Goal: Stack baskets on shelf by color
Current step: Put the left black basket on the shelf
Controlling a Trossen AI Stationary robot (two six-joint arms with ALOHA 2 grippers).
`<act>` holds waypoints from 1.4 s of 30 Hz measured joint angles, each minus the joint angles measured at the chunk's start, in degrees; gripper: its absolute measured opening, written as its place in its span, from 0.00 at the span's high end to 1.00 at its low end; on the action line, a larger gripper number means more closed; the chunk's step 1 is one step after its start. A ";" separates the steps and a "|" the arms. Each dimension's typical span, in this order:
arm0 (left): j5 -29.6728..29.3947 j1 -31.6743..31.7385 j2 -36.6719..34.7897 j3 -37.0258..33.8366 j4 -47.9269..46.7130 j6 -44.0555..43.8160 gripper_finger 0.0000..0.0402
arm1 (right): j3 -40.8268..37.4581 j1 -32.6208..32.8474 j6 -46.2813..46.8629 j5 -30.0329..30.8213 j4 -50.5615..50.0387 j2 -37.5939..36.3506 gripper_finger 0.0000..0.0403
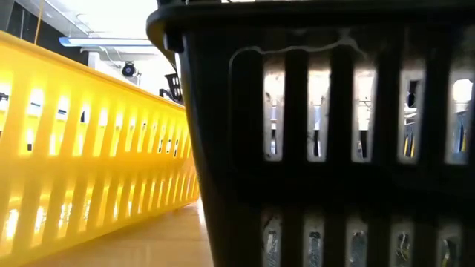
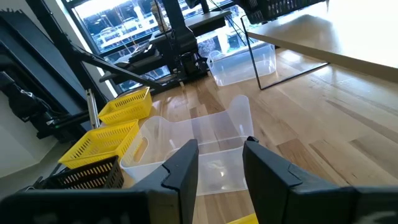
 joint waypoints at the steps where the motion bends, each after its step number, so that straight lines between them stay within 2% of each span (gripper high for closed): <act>1: -0.03 -0.01 0.37 0.02 0.01 0.02 1.00 | -0.01 0.00 0.00 0.00 0.00 0.00 0.72; 16: -3.63 -0.23 1.86 -0.01 -0.20 1.37 0.99 | 0.00 -0.02 0.00 0.00 -0.01 0.00 0.72; 19: -5.28 -0.25 1.86 -0.01 -0.01 1.38 0.97 | 0.01 -0.02 0.00 0.00 0.00 0.00 0.72; 28: -4.45 -0.25 1.86 0.00 0.07 1.38 0.89 | 0.00 -0.02 0.00 0.00 -0.01 0.00 0.72; 34: -1.01 -0.30 1.65 -0.02 -0.01 1.08 0.83 | 0.01 0.00 0.00 0.00 0.00 0.00 0.72; 42: -4.21 -0.49 0.22 0.32 -0.21 0.68 0.75 | 0.01 -0.01 0.00 0.00 -0.01 0.00 0.72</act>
